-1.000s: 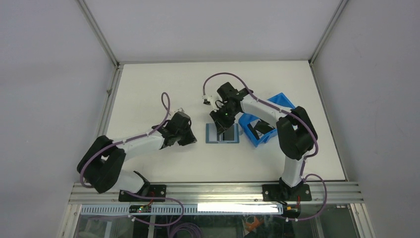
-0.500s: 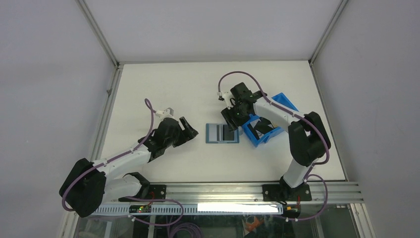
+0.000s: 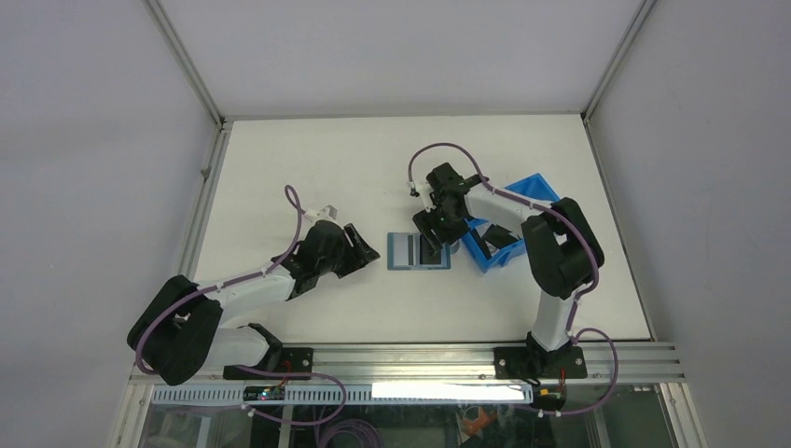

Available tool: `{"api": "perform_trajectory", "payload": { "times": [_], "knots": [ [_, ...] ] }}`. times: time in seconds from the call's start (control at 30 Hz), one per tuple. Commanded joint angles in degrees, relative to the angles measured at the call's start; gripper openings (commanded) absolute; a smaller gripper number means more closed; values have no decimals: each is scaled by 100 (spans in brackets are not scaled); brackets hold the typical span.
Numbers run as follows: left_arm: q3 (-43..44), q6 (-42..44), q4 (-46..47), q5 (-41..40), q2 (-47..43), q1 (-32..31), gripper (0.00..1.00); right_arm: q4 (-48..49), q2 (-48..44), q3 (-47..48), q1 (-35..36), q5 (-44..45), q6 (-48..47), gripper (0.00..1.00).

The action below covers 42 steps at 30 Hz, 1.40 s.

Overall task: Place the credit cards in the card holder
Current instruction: Turn over the card slot in the card holder.

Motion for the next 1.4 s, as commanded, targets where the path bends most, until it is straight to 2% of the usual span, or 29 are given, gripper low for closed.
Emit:
{"api": "perform_trajectory", "payload": {
  "times": [0.0,0.27,0.37,0.47,0.53,0.63,0.8,0.97,1.1,1.37],
  "knots": [
    [278,-9,489,390,229,90,55,146,115,283,-12,-209,110,65],
    [421,162,298,623,538,92,49,-286,793,1117,68,-1504,-16,60],
    [423,199,-161,373,389,92,47,-528,995,1552,119,-1542,-118,60],
    [466,260,-810,-36,47,92,46,-707,858,1795,121,-972,-359,60],
    [457,289,-1063,-288,-253,92,46,-662,534,1695,96,-720,-454,61],
    [397,265,-1147,-450,-519,92,45,-514,128,1343,115,-925,-438,61],
    [281,88,-784,-278,-658,92,46,-80,-267,508,198,-1625,-280,62],
    [82,-151,-308,-166,-663,92,46,223,-198,391,223,-1767,173,60],
    [16,-281,-59,47,-468,92,41,228,128,595,263,-1534,437,54],
    [127,-410,375,571,364,92,32,204,434,732,278,-931,612,53]
  ]
}}
